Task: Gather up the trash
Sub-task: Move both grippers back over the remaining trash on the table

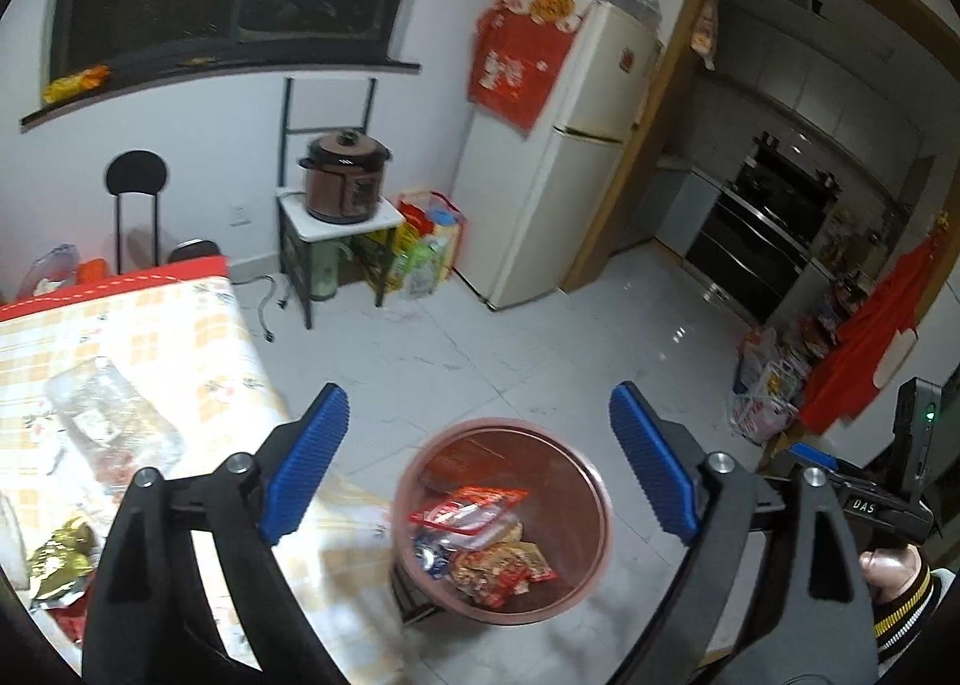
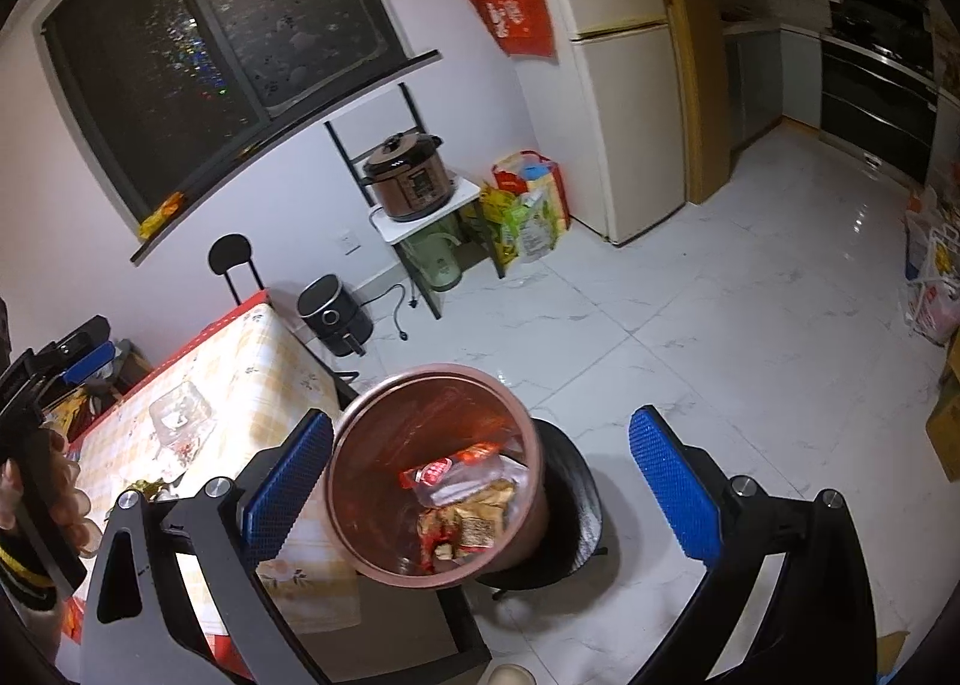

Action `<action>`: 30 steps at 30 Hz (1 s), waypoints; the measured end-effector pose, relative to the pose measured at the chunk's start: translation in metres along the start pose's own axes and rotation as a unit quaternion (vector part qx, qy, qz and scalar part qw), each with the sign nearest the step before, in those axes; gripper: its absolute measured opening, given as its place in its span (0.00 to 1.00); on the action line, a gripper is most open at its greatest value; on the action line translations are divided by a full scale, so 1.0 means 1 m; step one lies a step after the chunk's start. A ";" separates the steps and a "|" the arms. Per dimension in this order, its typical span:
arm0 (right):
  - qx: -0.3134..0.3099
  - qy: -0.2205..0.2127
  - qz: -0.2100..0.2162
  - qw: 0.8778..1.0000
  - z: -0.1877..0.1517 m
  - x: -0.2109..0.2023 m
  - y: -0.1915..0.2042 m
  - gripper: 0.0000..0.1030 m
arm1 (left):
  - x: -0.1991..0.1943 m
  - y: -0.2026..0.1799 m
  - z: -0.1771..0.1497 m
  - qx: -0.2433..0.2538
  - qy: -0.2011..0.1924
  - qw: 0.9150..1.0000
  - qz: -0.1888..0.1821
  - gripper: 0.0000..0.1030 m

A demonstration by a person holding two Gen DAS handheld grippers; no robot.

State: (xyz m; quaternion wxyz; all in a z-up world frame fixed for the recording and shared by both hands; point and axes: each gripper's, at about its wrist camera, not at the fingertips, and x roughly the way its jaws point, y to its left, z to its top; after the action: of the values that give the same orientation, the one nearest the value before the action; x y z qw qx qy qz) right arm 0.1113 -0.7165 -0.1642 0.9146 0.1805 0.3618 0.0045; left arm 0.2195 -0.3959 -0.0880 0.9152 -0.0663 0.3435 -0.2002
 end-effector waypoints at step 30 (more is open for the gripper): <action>-0.158 0.036 0.083 0.983 -0.024 0.053 0.238 0.95 | -0.252 0.279 -0.104 -0.168 -0.073 0.961 0.208 0.94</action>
State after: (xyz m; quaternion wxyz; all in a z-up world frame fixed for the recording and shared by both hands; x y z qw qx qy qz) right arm 0.1641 -0.4785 -0.1360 0.9144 0.0630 0.3731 0.1438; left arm 0.0684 -0.0364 -0.0871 0.9347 -0.1609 0.3109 0.0610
